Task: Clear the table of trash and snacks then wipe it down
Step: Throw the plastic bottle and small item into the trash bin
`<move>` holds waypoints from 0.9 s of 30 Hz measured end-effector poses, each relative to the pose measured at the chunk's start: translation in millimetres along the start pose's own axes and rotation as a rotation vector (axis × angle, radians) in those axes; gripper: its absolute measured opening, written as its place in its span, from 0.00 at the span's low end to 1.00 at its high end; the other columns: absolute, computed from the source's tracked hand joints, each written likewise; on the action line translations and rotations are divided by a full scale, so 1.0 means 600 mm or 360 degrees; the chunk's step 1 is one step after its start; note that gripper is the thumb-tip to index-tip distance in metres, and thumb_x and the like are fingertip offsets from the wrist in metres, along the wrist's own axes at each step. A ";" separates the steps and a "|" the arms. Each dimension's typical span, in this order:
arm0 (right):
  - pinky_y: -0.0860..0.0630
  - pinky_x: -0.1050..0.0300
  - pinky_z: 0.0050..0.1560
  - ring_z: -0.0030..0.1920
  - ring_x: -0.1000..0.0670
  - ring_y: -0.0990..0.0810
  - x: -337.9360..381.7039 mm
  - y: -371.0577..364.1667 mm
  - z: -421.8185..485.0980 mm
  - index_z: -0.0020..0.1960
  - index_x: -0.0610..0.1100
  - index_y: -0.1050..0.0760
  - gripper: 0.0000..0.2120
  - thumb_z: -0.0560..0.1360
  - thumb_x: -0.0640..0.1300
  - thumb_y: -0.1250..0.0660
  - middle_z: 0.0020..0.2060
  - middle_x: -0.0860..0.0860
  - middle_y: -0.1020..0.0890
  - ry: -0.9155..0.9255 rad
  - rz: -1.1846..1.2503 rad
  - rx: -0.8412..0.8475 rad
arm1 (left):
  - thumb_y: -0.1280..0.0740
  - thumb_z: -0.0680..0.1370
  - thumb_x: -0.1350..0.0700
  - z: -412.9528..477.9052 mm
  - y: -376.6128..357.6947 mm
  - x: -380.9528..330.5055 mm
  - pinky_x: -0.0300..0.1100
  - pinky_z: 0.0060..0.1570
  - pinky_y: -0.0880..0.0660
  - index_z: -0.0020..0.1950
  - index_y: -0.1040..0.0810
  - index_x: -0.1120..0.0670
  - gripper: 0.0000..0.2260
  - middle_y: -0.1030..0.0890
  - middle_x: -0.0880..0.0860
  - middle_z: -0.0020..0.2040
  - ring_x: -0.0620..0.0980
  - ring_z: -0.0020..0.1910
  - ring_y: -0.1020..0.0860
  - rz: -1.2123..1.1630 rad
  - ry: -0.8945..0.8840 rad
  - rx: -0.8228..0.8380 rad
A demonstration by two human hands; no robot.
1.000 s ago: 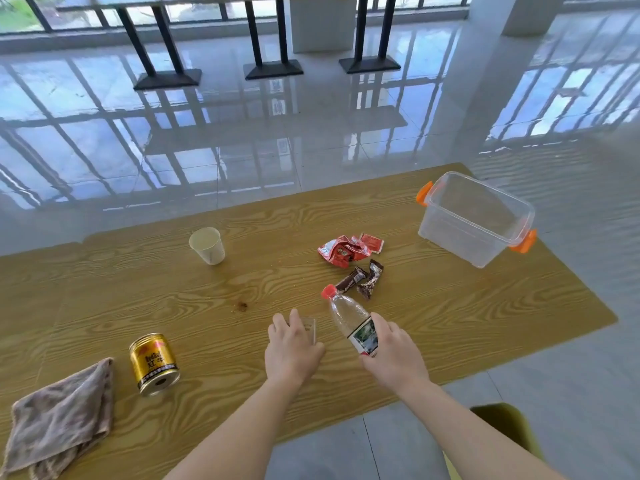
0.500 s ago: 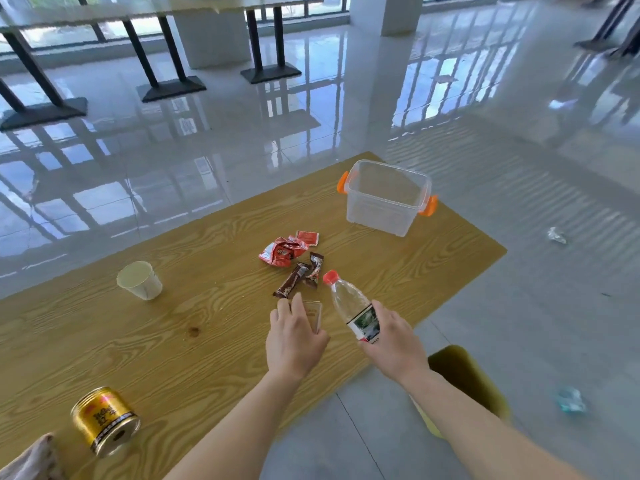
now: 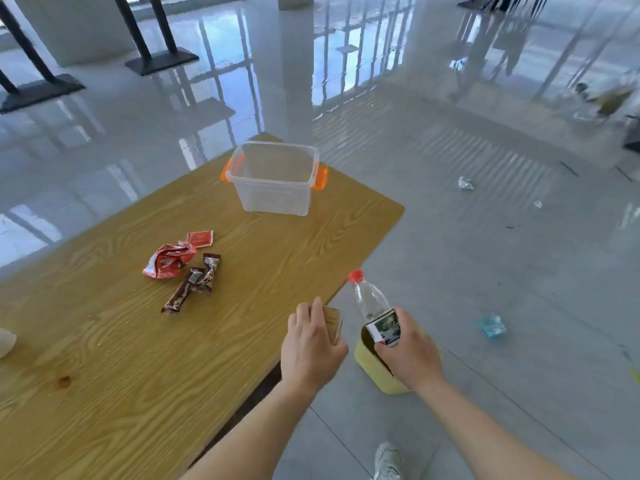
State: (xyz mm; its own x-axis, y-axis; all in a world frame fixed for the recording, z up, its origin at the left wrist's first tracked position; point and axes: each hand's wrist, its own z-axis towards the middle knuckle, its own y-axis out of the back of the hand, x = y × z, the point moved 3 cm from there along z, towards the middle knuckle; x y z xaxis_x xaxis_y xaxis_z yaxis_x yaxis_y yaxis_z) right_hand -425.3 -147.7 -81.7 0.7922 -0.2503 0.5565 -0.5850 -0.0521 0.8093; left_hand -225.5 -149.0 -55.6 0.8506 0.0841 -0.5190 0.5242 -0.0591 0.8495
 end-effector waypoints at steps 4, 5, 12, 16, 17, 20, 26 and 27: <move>0.27 0.52 0.56 0.59 0.43 0.23 -0.106 0.014 0.040 0.73 0.46 0.33 0.36 0.67 0.48 0.26 0.60 0.48 0.21 -0.0080 0.0053 -0.0011 | 0.31 0.74 0.43 0.025 -0.095 -0.055 0.41 0.53 0.24 0.79 0.43 0.51 0.38 0.33 0.49 0.68 0.50 0.64 0.32 0.0026 0.0024 0.0086; 0.27 0.51 0.57 0.60 0.43 0.24 -0.131 0.015 0.052 0.73 0.46 0.33 0.36 0.67 0.47 0.26 0.60 0.47 0.21 -0.0094 0.0054 0.0014 | 0.31 0.74 0.43 0.033 -0.119 -0.066 0.42 0.54 0.23 0.78 0.43 0.50 0.37 0.33 0.49 0.68 0.50 0.65 0.32 0.0023 0.0042 0.0104; 0.26 0.52 0.57 0.61 0.45 0.25 -0.286 -0.010 0.147 0.73 0.49 0.37 0.34 0.70 0.50 0.28 0.62 0.48 0.24 -0.0277 -0.0011 0.0246 | 0.30 0.76 0.47 0.103 -0.294 -0.099 0.44 0.58 0.24 0.78 0.41 0.50 0.34 0.31 0.50 0.69 0.51 0.66 0.31 -0.0028 0.0220 0.0268; 0.23 0.50 0.54 0.57 0.45 0.23 -0.360 -0.064 0.201 0.68 0.50 0.34 0.29 0.70 0.53 0.29 0.59 0.49 0.24 -0.0401 -0.0032 0.0356 | 0.29 0.74 0.48 0.130 -0.410 -0.087 0.39 0.49 0.29 0.71 0.34 0.49 0.28 0.28 0.50 0.61 0.47 0.55 0.30 -0.0045 0.0317 0.0385; 0.22 0.48 0.54 0.55 0.45 0.23 -0.379 -0.081 0.213 0.67 0.49 0.34 0.28 0.70 0.53 0.30 0.58 0.49 0.23 -0.0430 -0.0039 0.0381 | 0.29 0.74 0.48 0.134 -0.441 -0.081 0.38 0.48 0.31 0.70 0.33 0.50 0.27 0.27 0.50 0.59 0.46 0.53 0.31 -0.0043 0.0336 0.0411; 0.22 0.46 0.54 0.55 0.44 0.22 -0.436 -0.135 0.244 0.69 0.48 0.35 0.30 0.70 0.53 0.31 0.57 0.47 0.23 -0.0528 -0.0076 0.0465 | 0.29 0.74 0.48 0.150 -0.525 -0.068 0.38 0.47 0.33 0.69 0.31 0.51 0.25 0.27 0.51 0.56 0.47 0.51 0.31 -0.0058 0.0392 0.0489; 0.20 0.46 0.49 0.49 0.44 0.20 -0.538 -0.235 0.296 0.56 0.48 0.33 0.21 0.69 0.55 0.31 0.50 0.48 0.22 -0.0674 -0.0279 0.0697 | 0.31 0.75 0.48 0.188 -0.656 -0.029 0.41 0.49 0.30 0.67 0.31 0.50 0.23 0.28 0.52 0.57 0.50 0.54 0.29 0.0027 0.0463 0.0604; 0.20 0.47 0.49 0.49 0.44 0.20 -0.552 -0.251 0.304 0.56 0.49 0.33 0.21 0.69 0.56 0.31 0.50 0.48 0.22 -0.0662 -0.0328 0.0735 | 0.31 0.75 0.48 0.196 -0.674 -0.024 0.43 0.51 0.27 0.67 0.31 0.50 0.22 0.27 0.52 0.58 0.51 0.56 0.28 0.0054 0.0456 0.0614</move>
State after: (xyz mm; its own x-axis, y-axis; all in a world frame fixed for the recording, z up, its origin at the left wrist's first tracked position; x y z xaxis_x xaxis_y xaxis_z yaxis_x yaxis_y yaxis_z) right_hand -631.1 -233.0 -422.1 0.8172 -0.5389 0.2043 -0.5159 -0.5260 0.6762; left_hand -444.8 -243.2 -402.9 0.8504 0.3433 -0.3987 0.5193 -0.4265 0.7405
